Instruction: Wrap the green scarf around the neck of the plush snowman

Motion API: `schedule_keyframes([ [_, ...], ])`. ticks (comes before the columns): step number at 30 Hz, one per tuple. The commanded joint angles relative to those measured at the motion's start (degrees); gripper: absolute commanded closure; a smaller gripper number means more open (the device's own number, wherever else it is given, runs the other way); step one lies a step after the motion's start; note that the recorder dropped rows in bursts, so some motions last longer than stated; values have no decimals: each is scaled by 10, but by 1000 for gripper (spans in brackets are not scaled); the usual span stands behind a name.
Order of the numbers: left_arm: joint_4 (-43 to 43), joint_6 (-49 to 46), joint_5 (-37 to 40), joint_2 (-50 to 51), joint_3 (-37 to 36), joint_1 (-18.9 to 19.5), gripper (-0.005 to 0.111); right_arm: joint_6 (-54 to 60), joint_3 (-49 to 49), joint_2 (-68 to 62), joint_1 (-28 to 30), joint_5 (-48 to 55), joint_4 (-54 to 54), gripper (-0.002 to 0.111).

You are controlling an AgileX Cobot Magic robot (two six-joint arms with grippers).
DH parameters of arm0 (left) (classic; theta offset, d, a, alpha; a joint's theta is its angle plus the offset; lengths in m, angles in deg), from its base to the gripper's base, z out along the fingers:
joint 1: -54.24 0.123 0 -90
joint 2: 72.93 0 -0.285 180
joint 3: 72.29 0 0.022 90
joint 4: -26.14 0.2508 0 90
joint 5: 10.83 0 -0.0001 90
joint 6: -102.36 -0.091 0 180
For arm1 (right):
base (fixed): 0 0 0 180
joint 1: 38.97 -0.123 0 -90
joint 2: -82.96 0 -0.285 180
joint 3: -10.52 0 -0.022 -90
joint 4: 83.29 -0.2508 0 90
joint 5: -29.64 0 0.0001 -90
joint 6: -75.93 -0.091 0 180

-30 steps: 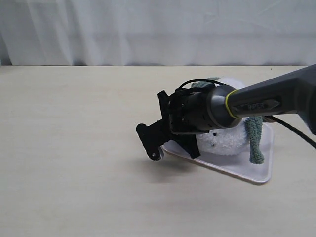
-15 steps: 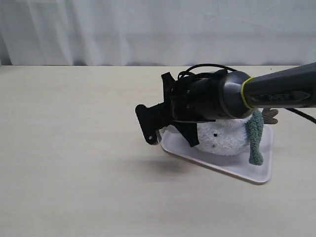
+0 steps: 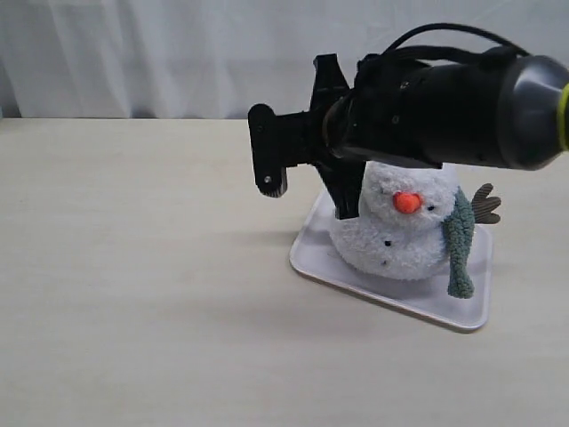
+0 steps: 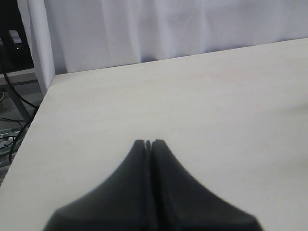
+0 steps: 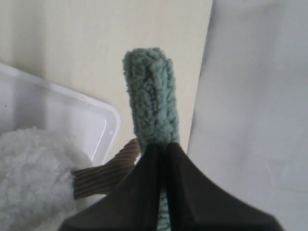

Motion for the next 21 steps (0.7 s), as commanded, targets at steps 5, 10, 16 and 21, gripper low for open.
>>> schedule_keyframes([
  [5,-2,2,-6,-2,-2,1,107,49,1,61,-1,18,-109,104],
  [10,-2,2,-6,-2,-2,1,107,83,45,90,-1,25,-127,104],
  [16,-2,2,-7,-2,-2,1,107,90,124,104,0,-54,-127,104],
  [21,-2,2,-7,-2,-2,1,107,90,159,88,0,-93,-127,104],
])
